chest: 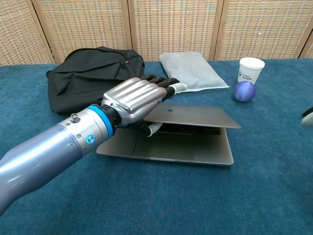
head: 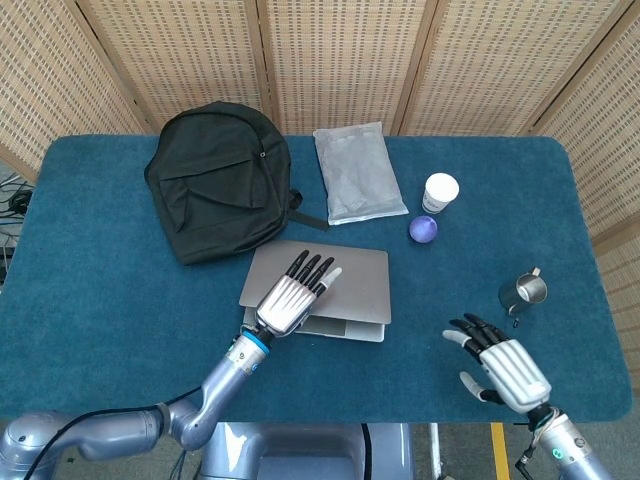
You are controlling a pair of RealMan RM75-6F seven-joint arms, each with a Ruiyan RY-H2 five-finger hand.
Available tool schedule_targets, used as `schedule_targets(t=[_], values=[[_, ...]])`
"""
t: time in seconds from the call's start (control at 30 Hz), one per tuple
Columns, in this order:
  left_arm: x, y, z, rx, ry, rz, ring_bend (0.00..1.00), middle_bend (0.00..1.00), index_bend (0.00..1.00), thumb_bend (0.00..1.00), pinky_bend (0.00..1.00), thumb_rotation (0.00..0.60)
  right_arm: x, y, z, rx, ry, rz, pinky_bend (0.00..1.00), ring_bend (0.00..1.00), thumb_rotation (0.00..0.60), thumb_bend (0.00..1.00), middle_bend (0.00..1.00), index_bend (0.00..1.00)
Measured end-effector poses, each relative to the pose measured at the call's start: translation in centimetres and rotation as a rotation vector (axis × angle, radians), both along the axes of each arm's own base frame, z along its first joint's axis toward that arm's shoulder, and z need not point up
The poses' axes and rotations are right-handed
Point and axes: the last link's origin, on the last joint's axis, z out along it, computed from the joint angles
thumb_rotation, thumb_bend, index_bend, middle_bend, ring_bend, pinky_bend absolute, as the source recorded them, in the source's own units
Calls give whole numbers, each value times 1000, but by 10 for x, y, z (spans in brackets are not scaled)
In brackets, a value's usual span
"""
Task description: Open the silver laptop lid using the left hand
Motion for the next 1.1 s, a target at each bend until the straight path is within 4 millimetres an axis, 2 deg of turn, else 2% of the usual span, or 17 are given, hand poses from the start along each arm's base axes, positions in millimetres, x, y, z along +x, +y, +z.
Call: schedule_targets(t=[0.27, 0.43, 0.73, 1.1], values=[[9, 7, 14, 29, -7, 3, 0, 0, 0, 512, 0, 600, 26, -17, -40, 140, 45, 74, 228, 114, 600, 757, 159, 221], [9, 12, 20, 43, -8, 10, 0, 0, 0, 503, 0, 600, 37, -21, -59, 156, 66, 84, 228, 114, 600, 833, 130, 221], [9, 17, 28, 43, -29, 33, 0, 0, 0, 498, 0, 600, 57, -28, -88, 143, 132, 88, 228, 72, 600, 878, 88, 215], [8, 21, 35, 48, -35, 35, 0, 0, 0, 496, 0, 600, 68, -37, -119, 95, 338, -4, 228, 52, 600, 878, 74, 205]])
